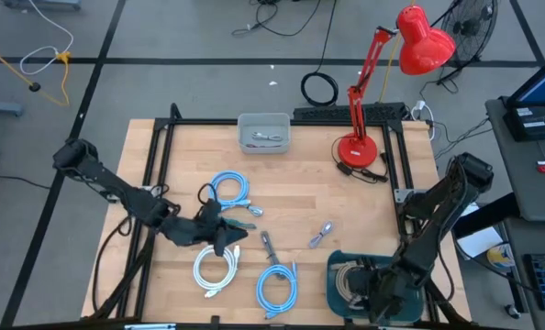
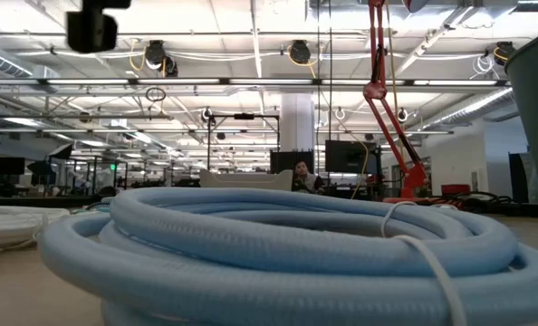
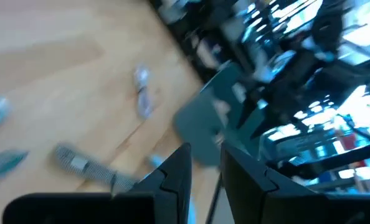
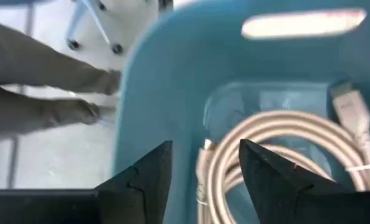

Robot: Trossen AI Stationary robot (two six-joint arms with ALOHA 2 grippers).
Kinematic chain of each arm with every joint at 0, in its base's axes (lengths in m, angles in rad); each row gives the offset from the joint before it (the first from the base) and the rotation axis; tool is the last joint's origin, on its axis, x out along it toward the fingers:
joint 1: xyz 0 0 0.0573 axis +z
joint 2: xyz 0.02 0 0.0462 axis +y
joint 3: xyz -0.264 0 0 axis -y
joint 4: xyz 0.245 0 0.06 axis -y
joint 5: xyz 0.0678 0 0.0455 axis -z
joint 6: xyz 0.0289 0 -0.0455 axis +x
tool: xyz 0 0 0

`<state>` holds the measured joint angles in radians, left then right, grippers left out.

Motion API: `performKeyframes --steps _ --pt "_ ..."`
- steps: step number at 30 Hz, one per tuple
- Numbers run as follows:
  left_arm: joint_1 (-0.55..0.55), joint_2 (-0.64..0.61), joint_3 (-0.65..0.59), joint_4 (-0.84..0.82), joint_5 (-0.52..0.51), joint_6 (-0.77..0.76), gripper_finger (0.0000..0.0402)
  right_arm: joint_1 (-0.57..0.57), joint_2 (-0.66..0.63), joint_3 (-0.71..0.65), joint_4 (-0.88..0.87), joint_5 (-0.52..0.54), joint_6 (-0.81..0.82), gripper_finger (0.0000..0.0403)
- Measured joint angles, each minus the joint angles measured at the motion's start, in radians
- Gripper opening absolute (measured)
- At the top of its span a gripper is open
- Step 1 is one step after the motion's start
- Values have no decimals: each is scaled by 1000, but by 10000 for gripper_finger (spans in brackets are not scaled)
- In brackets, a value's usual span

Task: Pick & Place USB Port
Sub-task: Put the blue usb cable into the gray bin

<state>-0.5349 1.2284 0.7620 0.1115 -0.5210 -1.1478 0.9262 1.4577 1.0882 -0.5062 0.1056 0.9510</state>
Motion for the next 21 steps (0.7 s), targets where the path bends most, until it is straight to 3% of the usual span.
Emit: performKeyframes --steps 5,11,16,21 --pt "63 -54 0 147 9 150 88 -51 -110 0 91 33 -36 178" --pt "132 -150 0 284 97 364 88 -170 -222 0 328 155 -176 176" --pt "198 -241 0 168 194 422 88 -334 -238 1 492 156 -261 172" --pt "282 -314 0 -51 336 421 88 -513 -186 1 470 87 -254 171"
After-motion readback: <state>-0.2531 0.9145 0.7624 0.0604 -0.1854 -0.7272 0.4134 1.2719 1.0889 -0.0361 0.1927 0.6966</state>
